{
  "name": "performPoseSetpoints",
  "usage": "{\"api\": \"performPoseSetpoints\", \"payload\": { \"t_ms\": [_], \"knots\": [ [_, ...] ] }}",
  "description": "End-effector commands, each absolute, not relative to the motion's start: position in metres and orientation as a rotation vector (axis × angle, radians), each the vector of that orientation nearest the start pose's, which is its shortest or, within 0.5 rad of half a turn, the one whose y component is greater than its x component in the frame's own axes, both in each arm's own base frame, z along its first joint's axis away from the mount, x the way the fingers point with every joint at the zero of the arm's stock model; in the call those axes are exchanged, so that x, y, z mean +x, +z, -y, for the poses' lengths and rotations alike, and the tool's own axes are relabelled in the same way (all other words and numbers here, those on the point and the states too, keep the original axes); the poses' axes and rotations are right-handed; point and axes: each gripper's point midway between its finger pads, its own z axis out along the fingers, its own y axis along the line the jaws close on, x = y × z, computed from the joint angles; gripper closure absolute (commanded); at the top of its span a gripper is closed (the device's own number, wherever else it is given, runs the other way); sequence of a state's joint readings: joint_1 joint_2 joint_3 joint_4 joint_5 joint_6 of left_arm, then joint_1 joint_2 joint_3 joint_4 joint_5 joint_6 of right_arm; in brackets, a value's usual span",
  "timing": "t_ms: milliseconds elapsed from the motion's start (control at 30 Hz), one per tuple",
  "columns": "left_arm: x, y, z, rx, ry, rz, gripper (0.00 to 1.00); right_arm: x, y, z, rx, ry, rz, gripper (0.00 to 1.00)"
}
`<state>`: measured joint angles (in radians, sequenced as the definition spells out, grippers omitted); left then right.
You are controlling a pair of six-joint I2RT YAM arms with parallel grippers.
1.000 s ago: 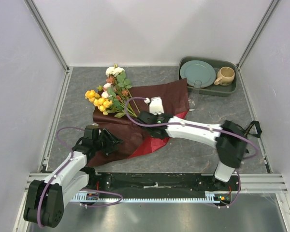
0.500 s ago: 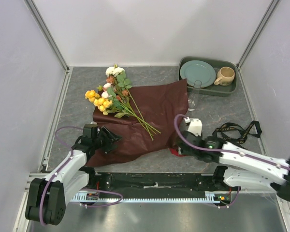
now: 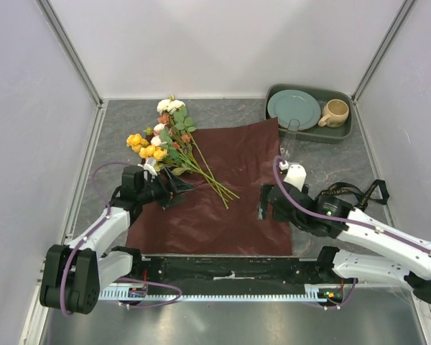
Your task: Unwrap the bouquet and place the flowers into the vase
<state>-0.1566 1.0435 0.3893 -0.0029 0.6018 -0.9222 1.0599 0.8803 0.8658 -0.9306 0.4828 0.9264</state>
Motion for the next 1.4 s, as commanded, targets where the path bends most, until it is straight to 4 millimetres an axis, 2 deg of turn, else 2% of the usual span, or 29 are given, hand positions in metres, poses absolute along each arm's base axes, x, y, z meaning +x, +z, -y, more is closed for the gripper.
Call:
{"api": "performPoseSetpoints", "payload": {
  "t_ms": [0,67,100,133,200,233,267,300,367,433,567,633,700,733,767,800,833,867,933,1000,1033,1133,1200,1367],
  "knots": [
    [0.247,0.126,0.184,-0.424,-1.406,-2.259,0.18,0.196,0.174,-0.186,0.019,0.291,-2.319,0.02],
    [0.248,0.123,0.188,-0.446,-1.448,-2.266,0.19,0.204,0.164,-0.198,-0.016,0.338,-2.339,0.02],
    [0.248,0.123,0.188,-0.451,-1.456,-2.266,0.20,0.218,0.155,-0.209,-0.072,0.367,-2.320,0.02],
    [0.246,0.120,0.188,-0.456,-1.460,-2.268,0.20,0.214,0.149,-0.226,-0.155,0.463,-2.344,0.02],
    [0.242,0.122,0.187,-0.455,-1.464,-2.242,0.20,0.226,0.140,-0.246,-0.302,0.476,-2.332,0.02],
    [0.240,0.122,0.186,-0.463,-1.453,-2.232,0.20,0.227,0.138,-0.257,-0.370,0.501,-2.337,0.02],
    [0.237,0.129,0.184,-0.445,-1.449,-2.207,0.20,0.233,0.149,-0.270,-0.411,0.538,-2.310,0.02],
    [0.232,0.126,0.183,-0.452,-1.440,-2.209,0.20,0.239,0.141,-0.281,-0.484,0.535,-2.308,0.02],
    [0.226,0.125,0.180,-0.445,-1.415,-2.202,0.20,0.244,0.143,-0.298,-0.537,0.574,-2.287,0.04],
    [0.215,0.123,0.177,-0.444,-1.401,-2.204,0.20,0.261,0.141,-0.312,-0.572,0.544,-2.271,0.07],
    [0.198,0.125,0.176,-0.421,-1.418,-2.192,0.20,0.295,0.127,-0.343,-0.676,0.458,-2.278,0.26],
    [0.189,0.124,0.177,-0.400,-1.449,-2.189,0.21,0.306,0.121,-0.355,-0.748,0.437,-2.262,0.30],
    [0.179,0.121,0.178,-0.367,-1.454,-2.236,0.22,0.319,0.117,-0.373,-0.798,0.439,-2.243,0.47],
    [0.177,0.121,0.179,-0.357,-1.456,-2.251,0.22,0.332,0.129,-0.381,-0.788,0.422,-2.209,0.59],
    [0.176,0.123,0.179,-0.342,-1.459,-2.257,0.23,0.343,0.116,-0.380,-0.780,0.356,-2.229,0.62],
    [0.172,0.124,0.180,-0.331,-1.473,-2.267,0.23,0.350,0.115,-0.382,-0.772,0.331,-2.225,0.62],
    [0.171,0.124,0.181,-0.331,-1.480,-2.266,0.23,0.361,0.126,-0.390,-0.752,0.340,-2.198,0.60],
    [0.170,0.123,0.181,-0.336,-1.484,-2.268,0.23,0.367,0.113,-0.394,-0.748,0.342,-2.224,0.58],
    [0.169,0.126,0.182,-0.350,-1.501,-2.254,0.23,0.379,0.105,-0.406,-0.753,0.371,-2.236,0.54],
    [0.166,0.123,0.181,-0.385,-1.515,-2.247,0.23,0.390,0.100,-0.407,-0.729,0.349,-2.246,0.54],
    [0.165,0.127,0.181,-0.379,-1.522,-2.219,0.23,0.401,0.097,-0.407,-0.701,0.335,-2.252,0.55],
    [0.161,0.120,0.180,-0.443,-1.538,-2.205,0.23,0.424,0.092,-0.406,-0.631,0.331,-2.262,0.58],
    [0.159,0.126,0.180,-0.439,-1.554,-2.167,0.23,0.432,0.091,-0.407,-0.627,0.333,-2.254,0.58],
    [0.149,0.123,0.179,-0.432,-1.563,-2.168,0.23,0.454,0.079,-0.417,-0.680,0.307,-2.229,0.60]
  ]
}}
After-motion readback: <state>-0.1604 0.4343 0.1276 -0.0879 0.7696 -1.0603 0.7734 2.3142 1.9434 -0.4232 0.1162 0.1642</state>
